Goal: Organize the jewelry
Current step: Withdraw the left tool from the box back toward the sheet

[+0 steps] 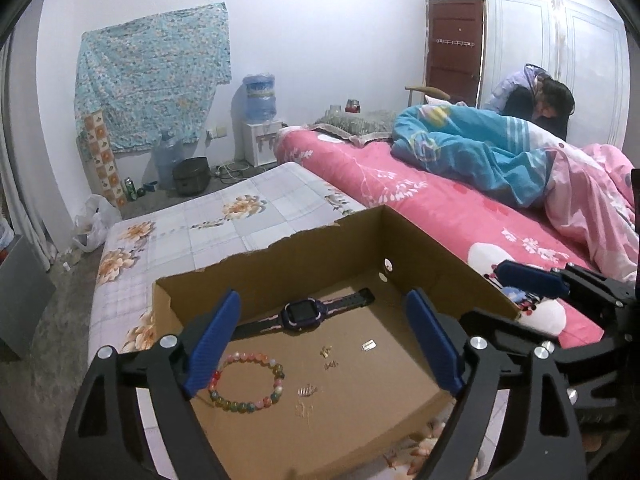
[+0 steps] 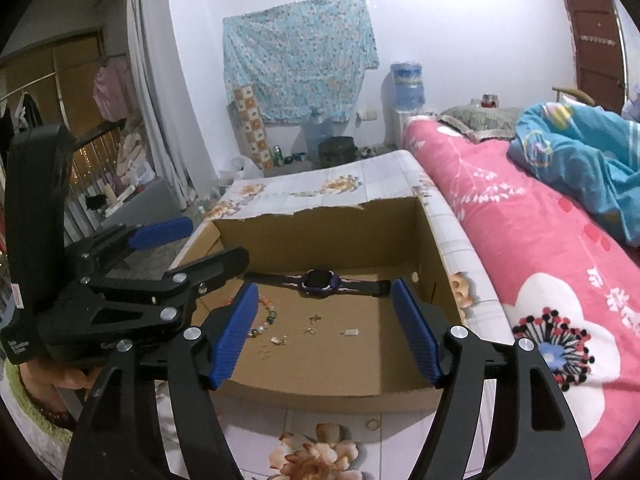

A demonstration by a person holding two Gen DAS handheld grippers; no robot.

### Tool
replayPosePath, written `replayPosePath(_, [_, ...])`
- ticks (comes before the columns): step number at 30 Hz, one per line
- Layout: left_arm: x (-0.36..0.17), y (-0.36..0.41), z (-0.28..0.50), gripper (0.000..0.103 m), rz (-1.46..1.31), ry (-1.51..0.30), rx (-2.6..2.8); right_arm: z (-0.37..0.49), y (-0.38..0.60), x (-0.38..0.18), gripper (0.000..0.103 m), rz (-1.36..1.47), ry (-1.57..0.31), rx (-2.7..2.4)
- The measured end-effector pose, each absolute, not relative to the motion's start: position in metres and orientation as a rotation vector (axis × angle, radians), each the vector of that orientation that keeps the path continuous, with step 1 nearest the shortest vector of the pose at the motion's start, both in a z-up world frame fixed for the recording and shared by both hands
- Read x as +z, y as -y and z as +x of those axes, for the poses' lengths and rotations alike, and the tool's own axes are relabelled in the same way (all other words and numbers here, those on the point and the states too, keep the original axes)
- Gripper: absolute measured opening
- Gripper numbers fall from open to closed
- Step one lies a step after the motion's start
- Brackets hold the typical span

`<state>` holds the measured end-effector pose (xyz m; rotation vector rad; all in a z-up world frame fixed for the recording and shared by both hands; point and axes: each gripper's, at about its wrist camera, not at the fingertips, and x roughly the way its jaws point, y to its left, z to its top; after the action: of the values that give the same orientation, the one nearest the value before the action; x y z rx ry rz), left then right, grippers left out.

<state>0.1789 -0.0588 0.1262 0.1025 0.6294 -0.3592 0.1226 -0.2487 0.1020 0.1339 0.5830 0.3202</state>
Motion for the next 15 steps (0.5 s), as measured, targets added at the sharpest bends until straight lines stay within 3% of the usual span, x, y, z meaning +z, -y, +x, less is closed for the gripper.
replayPosePath(8, [0.125, 0.049, 0.147, 0.091, 0.106, -0.628, -0.378, 0.103, 0.253, 0.107, 0.078, 0.151, -0.559, 0.309])
replayPosePath(15, [0.112, 0.05, 0.122, 0.097, 0.162, -0.667, -0.42, 0.086, 0.262, 0.102, 0.079, 0.171, -0.565, 0.292])
